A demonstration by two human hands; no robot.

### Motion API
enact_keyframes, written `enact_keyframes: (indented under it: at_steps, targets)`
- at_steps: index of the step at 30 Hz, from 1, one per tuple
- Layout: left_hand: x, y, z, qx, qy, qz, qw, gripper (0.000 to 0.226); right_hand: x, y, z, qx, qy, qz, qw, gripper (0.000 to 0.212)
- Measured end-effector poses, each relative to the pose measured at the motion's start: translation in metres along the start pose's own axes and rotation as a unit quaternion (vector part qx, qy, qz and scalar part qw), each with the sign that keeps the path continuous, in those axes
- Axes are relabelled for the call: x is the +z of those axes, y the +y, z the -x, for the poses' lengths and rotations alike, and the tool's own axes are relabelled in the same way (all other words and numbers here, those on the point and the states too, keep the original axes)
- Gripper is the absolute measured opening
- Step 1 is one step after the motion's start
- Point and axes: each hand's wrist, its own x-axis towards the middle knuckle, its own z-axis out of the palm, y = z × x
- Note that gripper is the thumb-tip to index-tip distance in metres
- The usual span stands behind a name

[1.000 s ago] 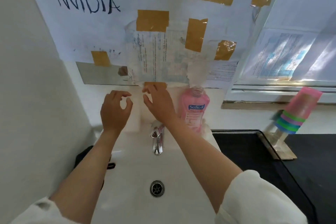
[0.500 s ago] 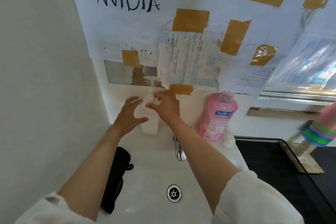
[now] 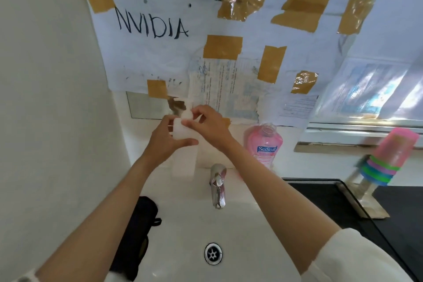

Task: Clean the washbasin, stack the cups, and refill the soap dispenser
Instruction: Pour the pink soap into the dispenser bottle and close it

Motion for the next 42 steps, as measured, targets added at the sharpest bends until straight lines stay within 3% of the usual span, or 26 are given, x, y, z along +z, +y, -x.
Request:
enact_keyframes:
  at_steps: [5, 7, 11, 16, 19, 23, 25, 29, 31, 34, 36, 42]
  targets:
    - [0.002, 0.045, 0.011, 0.057, -0.001, 0.020, 0.998, 0.073, -0.040, -0.034, 0.003, -0.047, 0.004, -0.008, 0.999, 0.027]
    - [0.003, 0.060, 0.017, 0.071, -0.013, 0.034, 0.997, 0.078, -0.058, -0.044, 0.007, -0.071, -0.017, 0.001, 0.997, 0.024]
    - [0.004, 0.079, 0.022, 0.077, -0.043, 0.039, 0.995, 0.065, -0.088, -0.055, 0.016, -0.094, -0.080, -0.011, 0.992, 0.013]
    - [0.011, 0.091, 0.027, 0.073, -0.038, 0.045, 0.996, 0.066, -0.105, -0.056, 0.023, -0.081, -0.126, -0.079, 0.986, 0.023]
    - [0.017, 0.095, 0.029, 0.072, -0.026, 0.045, 0.996, 0.068, -0.107, -0.058, 0.027, -0.081, -0.107, -0.068, 0.989, 0.024]
    - [0.025, 0.105, 0.032, 0.085, -0.021, 0.038, 0.995, 0.066, -0.104, -0.058, 0.031, -0.103, 0.000, -0.091, 0.990, 0.037]
    - [0.026, 0.107, 0.033, 0.083, -0.014, 0.042, 0.996, 0.067, -0.109, -0.060, 0.032, -0.092, -0.013, -0.110, 0.990, 0.032]
    - [0.026, 0.109, 0.035, 0.073, -0.017, 0.049, 0.996, 0.071, -0.121, -0.062, 0.038, -0.049, -0.099, -0.192, 0.975, 0.044]
    - [0.028, 0.109, 0.034, 0.074, -0.009, 0.055, 0.996, 0.067, -0.119, -0.062, 0.039, -0.043, -0.098, -0.174, 0.979, 0.042]
    - [0.031, 0.110, 0.031, 0.080, -0.008, 0.057, 0.995, 0.073, -0.108, -0.059, 0.035, -0.066, -0.014, -0.100, 0.993, 0.038]
    - [0.032, 0.111, 0.031, 0.081, -0.006, 0.057, 0.995, 0.076, -0.106, -0.058, 0.033, -0.065, 0.029, -0.124, 0.990, 0.035]
    - [0.029, 0.111, 0.027, 0.072, 0.009, 0.064, 0.995, 0.057, -0.114, -0.058, 0.031, -0.053, -0.073, -0.239, 0.967, 0.035]
